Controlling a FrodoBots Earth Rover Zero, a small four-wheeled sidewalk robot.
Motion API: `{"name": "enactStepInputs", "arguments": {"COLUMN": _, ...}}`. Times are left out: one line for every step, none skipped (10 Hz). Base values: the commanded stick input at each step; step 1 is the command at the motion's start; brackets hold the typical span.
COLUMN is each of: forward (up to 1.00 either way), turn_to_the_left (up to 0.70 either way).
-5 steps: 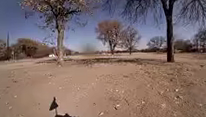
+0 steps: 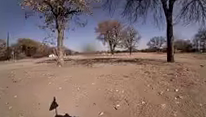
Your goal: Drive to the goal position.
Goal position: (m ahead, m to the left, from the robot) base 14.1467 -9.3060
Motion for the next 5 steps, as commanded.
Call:
{"name": "enactStepInputs", "arguments": {"forward": 0.21, "turn_to_the_left": 0.00}}
{"name": "enactStepInputs", "arguments": {"forward": 0.00, "turn_to_the_left": 0.00}}
{"name": "enactStepInputs", "arguments": {"forward": 0.00, "turn_to_the_left": 0.00}}
{"name": "enactStepInputs", "arguments": {"forward": 0.00, "turn_to_the_left": 0.00}}
{"name": "enactStepInputs", "arguments": {"forward": 0.00, "turn_to_the_left": 0.00}}
